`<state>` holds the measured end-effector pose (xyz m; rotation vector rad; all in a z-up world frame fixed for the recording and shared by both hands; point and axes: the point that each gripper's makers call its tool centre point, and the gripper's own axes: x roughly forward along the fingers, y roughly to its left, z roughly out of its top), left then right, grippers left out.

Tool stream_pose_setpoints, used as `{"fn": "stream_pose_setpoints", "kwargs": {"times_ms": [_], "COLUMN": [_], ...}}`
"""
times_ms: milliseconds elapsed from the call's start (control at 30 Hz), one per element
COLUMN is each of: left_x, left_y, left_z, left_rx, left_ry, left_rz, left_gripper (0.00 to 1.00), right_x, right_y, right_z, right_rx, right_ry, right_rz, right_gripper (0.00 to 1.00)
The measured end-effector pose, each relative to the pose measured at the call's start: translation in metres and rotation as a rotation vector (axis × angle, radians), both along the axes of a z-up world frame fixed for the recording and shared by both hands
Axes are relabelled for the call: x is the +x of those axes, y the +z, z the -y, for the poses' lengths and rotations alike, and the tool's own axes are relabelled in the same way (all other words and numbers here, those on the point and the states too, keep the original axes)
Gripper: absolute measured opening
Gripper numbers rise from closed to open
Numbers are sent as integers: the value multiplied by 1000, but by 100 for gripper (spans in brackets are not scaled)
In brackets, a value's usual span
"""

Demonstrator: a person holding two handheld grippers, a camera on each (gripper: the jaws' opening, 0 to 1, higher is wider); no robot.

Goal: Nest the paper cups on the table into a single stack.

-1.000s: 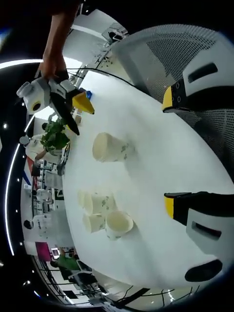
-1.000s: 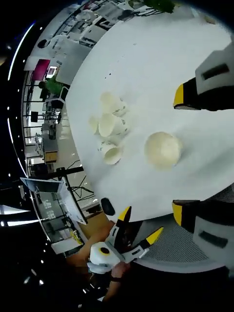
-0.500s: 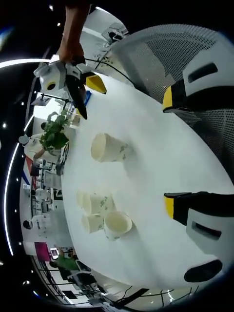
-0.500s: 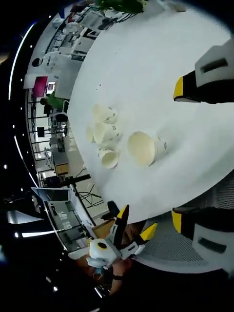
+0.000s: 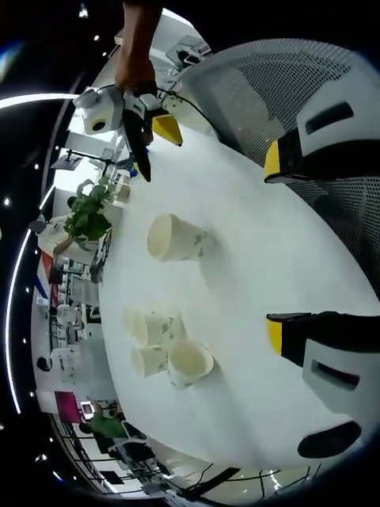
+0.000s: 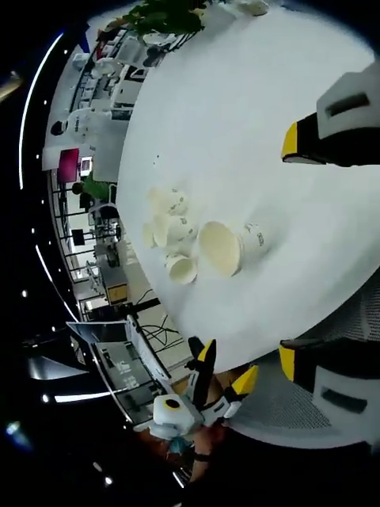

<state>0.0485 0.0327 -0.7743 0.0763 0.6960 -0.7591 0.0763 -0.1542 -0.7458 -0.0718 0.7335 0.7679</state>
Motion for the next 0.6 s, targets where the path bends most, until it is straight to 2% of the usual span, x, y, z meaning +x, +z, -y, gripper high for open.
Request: {"fn": "stream_pose_setpoints", "kwargs": {"times_ms": [167,367,467,533,600], "left_x": [2,9,15,22,28], "left_y": [0,4,19,19,26], "left_z": [-2,-6,-3,-1,1], "left_rx": [5,-3,-11,-6,-11], "left_ry": [4,38,48,43,43], "left_rz": [3,7,32,48,61], "left_gripper": [66,67,67,67,67], "right_x": [-5,-8,-10,-10,-10], "right_y": [3,4,2,2,0], "right_z": [-3,5,10,12,15], "right_rx": [8,28,31,31,37], "right_ry": [-6,-42,-49,-58,-64], "right_rz": [5,9,9,10,8], "right_gripper": [93,92,92,92,92]}}
